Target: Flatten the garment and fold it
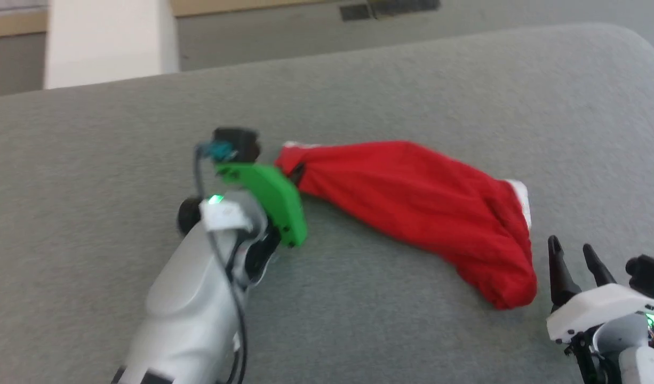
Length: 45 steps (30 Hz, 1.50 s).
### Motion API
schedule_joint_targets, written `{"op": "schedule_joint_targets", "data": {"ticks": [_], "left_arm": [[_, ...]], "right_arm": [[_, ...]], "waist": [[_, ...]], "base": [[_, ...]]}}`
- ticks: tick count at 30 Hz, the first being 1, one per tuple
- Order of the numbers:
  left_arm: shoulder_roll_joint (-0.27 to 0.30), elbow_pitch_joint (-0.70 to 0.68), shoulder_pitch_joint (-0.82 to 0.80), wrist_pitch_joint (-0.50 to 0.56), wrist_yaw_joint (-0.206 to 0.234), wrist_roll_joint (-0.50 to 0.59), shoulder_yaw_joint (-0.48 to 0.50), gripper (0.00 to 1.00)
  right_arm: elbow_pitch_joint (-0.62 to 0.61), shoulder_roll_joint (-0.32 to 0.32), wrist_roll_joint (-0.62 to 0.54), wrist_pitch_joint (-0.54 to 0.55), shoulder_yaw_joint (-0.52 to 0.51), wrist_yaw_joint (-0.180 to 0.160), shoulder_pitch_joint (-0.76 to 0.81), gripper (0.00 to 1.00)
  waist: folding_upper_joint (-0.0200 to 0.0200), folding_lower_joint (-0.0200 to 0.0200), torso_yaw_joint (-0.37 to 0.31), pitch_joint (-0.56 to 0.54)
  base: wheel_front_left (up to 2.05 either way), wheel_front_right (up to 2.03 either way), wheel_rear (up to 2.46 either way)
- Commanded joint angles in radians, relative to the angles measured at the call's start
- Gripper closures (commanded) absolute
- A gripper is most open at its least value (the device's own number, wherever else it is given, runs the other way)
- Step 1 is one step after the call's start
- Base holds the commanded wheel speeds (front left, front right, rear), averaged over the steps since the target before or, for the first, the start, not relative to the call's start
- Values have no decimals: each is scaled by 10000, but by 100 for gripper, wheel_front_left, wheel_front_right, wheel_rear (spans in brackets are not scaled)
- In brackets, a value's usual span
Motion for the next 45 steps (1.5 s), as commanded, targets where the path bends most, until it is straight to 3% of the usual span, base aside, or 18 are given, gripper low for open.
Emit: {"op": "schedule_joint_targets", "data": {"ticks": [1,8,15,16,17,24,29,33,38,45], "left_arm": [[295,-427,603,-71,215,-89,175,100],[1087,-3255,4098,456,1584,-540,659,100],[1028,-4519,6714,1181,2396,-1097,473,100],[977,-4632,6875,1125,2460,-1178,539,88],[919,-4774,7030,1048,2500,-1283,626,0],[767,-5899,7021,-464,2155,-1953,2077,0],[1362,-5901,6648,-2721,1631,-530,2467,0],[1447,-5503,6441,-4395,1566,788,2188,0],[1177,-5079,6177,-5006,1596,1626,1938,0],[719,-4836,5916,-5132,1436,1950,1962,0]], "right_arm": [[-69,3,-67,71,27,-13,133,0],[-281,3,-12,342,90,-13,567,0],[-338,3,73,556,138,-13,837,0],[-338,3,87,593,150,-13,874,0],[-339,3,99,633,159,-13,925,0],[-555,3,4,954,206,-13,997,0],[-909,3,-420,1784,691,-13,512,0],[-986,3,-931,2891,1449,-13,-313,0],[-467,3,-1539,4101,2553,-13,-1612,0],[604,-152,-2206,6568,3488,-13,-2454,0]], "waist": [[0,-2,1183,-1089],[0,-2,1972,-1670],[0,-2,2324,-2013],[0,-2,2351,-2053],[0,-2,2392,-2112],[0,-2,2522,-2262],[0,-2,2471,-2145],[0,-2,2454,-1905],[0,-2,2659,-1505],[0,-2,3156,-1028]], "base": [[0,0,0],[0,0,0],[0,0,0],[0,0,0],[0,0,0],[0,0,0],[0,0,0],[0,0,0],[0,0,0],[0,0,0]]}}
